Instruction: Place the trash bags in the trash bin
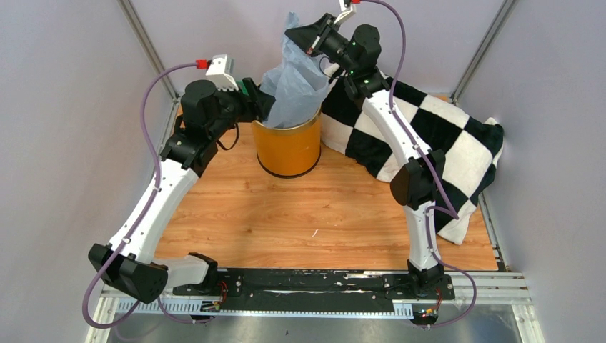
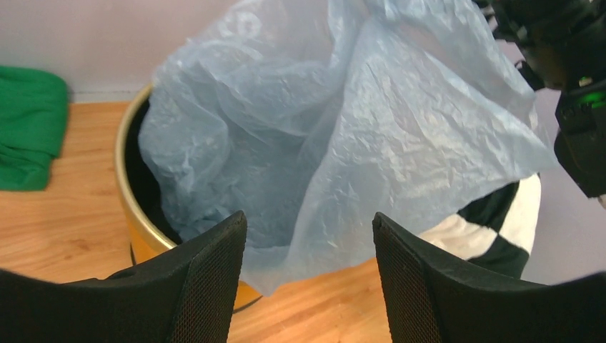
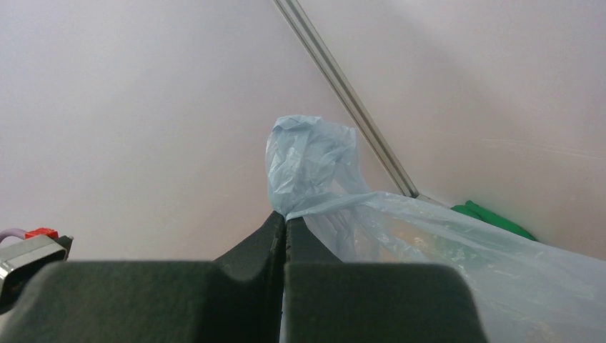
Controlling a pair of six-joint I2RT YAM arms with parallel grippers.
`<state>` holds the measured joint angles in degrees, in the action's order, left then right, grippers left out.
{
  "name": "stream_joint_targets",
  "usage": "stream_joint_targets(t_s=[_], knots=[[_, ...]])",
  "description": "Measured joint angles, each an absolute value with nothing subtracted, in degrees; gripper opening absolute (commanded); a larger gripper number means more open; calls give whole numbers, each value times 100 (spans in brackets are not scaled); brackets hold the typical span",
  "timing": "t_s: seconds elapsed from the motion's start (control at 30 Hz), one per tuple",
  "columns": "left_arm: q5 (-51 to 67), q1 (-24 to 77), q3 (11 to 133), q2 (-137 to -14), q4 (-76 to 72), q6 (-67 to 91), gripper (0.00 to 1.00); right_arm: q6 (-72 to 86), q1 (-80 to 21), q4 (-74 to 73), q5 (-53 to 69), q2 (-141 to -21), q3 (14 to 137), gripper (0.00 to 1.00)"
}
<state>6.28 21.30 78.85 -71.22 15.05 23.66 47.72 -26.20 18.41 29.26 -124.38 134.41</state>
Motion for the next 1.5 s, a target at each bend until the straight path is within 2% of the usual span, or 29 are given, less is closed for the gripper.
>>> stream_joint_targets(t_s=[0.2, 0.27, 0.57, 0.67, 1.07, 1.2, 1.23, 1.5], knots=[[934, 2257, 7802, -7207, 1568, 2292, 68, 4783, -2628, 1841, 2877, -12449, 13485, 0], [1015, 2276, 7802, -7262, 1566, 2292, 65, 4781, -2635, 1841, 2867, -12449, 13502, 0], [1020, 2340, 7647, -7651, 1505, 2373, 8, 4781, -2639, 1839, 2858, -12446, 13517, 0], [733, 2340, 7649, -7859, 1439, 2418, 0, 4779, -2639, 1837, 2906, -12446, 13517, 0], [-622, 2132, 8379, -9100, 1385, 2532, 2, 4456, -2641, 1317, 3328, -11880, 12811, 0], [-644, 2108, 8340, -9091, 1437, 2574, 30, 4316, -2641, 1105, 3498, -11638, 12431, 0], [-637, 2108, 8302, -9048, 1435, 2591, 35, 4287, -2641, 1061, 3555, -11609, 12374, 0], [-530, 2110, 8114, -8020, 1695, 2569, 51, 4209, -2650, 766, 3981, -11598, 12311, 0]])
